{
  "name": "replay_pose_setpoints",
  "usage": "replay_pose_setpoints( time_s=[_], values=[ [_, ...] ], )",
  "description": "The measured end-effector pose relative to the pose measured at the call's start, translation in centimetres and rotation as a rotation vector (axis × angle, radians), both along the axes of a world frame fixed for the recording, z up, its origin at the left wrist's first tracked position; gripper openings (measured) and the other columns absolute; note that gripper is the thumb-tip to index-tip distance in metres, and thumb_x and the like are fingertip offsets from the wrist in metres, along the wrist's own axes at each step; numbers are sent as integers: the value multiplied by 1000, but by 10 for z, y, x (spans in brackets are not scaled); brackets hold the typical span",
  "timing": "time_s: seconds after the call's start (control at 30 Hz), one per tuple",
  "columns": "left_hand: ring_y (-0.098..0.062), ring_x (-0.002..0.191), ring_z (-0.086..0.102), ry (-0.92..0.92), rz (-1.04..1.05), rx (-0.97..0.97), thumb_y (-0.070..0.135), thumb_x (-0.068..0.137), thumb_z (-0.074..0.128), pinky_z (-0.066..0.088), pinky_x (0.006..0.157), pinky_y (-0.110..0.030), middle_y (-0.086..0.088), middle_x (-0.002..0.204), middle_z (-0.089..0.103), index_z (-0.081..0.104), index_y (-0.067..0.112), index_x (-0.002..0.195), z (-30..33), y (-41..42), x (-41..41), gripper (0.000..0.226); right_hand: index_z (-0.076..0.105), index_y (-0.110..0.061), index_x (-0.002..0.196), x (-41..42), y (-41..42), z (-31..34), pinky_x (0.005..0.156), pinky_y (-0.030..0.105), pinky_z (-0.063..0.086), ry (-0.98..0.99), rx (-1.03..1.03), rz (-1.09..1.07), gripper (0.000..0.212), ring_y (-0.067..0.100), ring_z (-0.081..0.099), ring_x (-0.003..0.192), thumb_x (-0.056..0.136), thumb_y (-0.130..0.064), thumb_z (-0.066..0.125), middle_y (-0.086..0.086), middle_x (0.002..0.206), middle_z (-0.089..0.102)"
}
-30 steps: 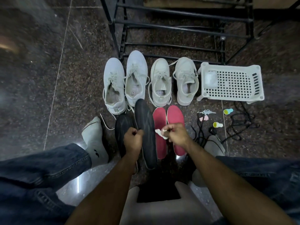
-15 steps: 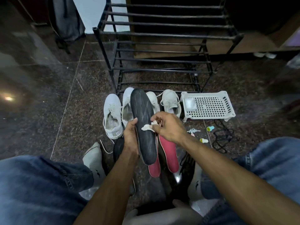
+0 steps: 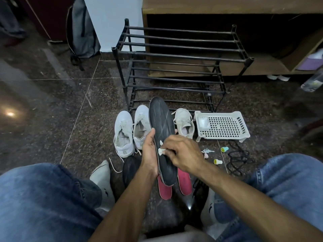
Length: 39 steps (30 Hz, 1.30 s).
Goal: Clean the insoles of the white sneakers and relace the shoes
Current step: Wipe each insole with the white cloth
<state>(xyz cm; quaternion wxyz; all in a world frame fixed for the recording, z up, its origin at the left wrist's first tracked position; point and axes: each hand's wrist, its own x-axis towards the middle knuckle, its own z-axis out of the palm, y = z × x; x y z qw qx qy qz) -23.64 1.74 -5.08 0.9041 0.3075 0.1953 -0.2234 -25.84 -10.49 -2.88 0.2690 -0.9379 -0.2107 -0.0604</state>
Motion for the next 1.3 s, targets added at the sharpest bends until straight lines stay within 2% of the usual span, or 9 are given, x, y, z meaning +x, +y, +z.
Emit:
replay_pose_setpoints(
  time_s=[0.17,0.37,0.5,0.63,0.8,0.97,1.07,1.17,1.3],
  values=[
    [-21,73,73,-6,-64,-82,40,100,35,60,63,-28,-13,82,74,78,4,78,-3,-8,-8,60,69,-19,91,15,-5,14,68,28,46,81,63,-124,11,12,60,75,83,-12,68,-13,80,63],
    [-24,78,72,-10,-71,-114,39,85,50,59,67,-32,-15,86,73,77,4,83,-4,-9,-5,45,65,-27,122,9,-2,12,79,24,51,206,214,-175,43,4,58,81,85,-7,63,-11,95,65],
    [-23,88,71,7,-71,-107,43,85,50,58,82,-32,-14,99,72,76,4,96,-10,-10,-5,48,75,-18,98,11,-2,4,80,34,52,182,195,-217,15,7,61,85,86,-14,68,-13,92,66],
    [-22,91,71,-2,-3,-75,42,97,42,54,89,-34,-13,102,73,78,7,92,-17,-4,1,51,74,-14,85,-11,0,4,82,34,54,213,104,-4,8,9,62,79,84,-7,70,-9,88,64],
    [-21,85,71,-31,-35,-145,45,90,49,56,82,-32,-12,93,72,77,5,91,-13,-7,0,49,65,-12,70,4,10,16,52,28,44,47,-61,29,21,20,57,59,67,8,70,-1,73,58],
    [-28,72,67,-50,-177,-193,53,76,69,54,65,-37,-17,88,69,72,6,102,-15,-13,-6,54,75,-17,74,54,4,23,84,39,42,3,33,-243,12,18,61,68,75,-5,73,-6,75,66],
    [-23,79,70,-42,-78,-227,39,59,89,57,75,-34,-15,84,69,72,1,92,-16,-8,-5,53,75,-17,71,27,13,21,76,30,38,55,91,-111,15,8,53,60,71,-3,75,-9,69,65],
    [-22,73,71,-45,-77,-235,37,54,92,60,68,-31,-15,74,68,69,0,87,-19,-6,-7,55,74,-20,70,-2,15,17,69,20,29,82,77,0,17,7,46,57,68,-3,77,-10,67,65],
    [-30,87,66,-64,-158,-296,39,60,90,55,81,-43,-20,96,66,60,2,116,-19,-16,-6,74,72,-20,69,35,3,19,68,30,32,-66,-25,-158,19,18,50,53,67,-2,76,-8,66,64]
  ],
)
